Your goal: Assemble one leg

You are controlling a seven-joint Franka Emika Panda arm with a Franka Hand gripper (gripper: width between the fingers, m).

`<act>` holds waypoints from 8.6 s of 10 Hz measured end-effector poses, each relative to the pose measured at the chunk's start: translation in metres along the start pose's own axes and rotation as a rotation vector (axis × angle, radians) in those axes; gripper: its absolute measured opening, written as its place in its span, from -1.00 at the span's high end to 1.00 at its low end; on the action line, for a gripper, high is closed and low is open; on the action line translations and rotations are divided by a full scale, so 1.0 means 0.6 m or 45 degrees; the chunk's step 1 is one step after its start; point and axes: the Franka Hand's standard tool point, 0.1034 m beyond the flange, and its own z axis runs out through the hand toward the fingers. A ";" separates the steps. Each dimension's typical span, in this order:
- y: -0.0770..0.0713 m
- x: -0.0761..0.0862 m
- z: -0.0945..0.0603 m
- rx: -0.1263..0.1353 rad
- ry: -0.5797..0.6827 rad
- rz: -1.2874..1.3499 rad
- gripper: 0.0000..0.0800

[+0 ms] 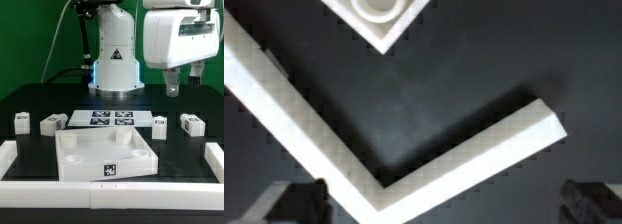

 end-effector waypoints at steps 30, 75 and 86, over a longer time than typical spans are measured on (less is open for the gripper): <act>-0.057 -0.285 0.173 -0.030 -0.049 -1.021 -0.62; -0.125 -0.078 0.173 -0.051 -0.020 -0.623 -0.62; -0.247 -0.100 0.143 0.019 0.018 0.692 -0.62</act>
Offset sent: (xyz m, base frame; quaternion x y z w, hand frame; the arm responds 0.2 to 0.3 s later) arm 0.0000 0.0000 0.0000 0.0000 0.0000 0.0000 1.0000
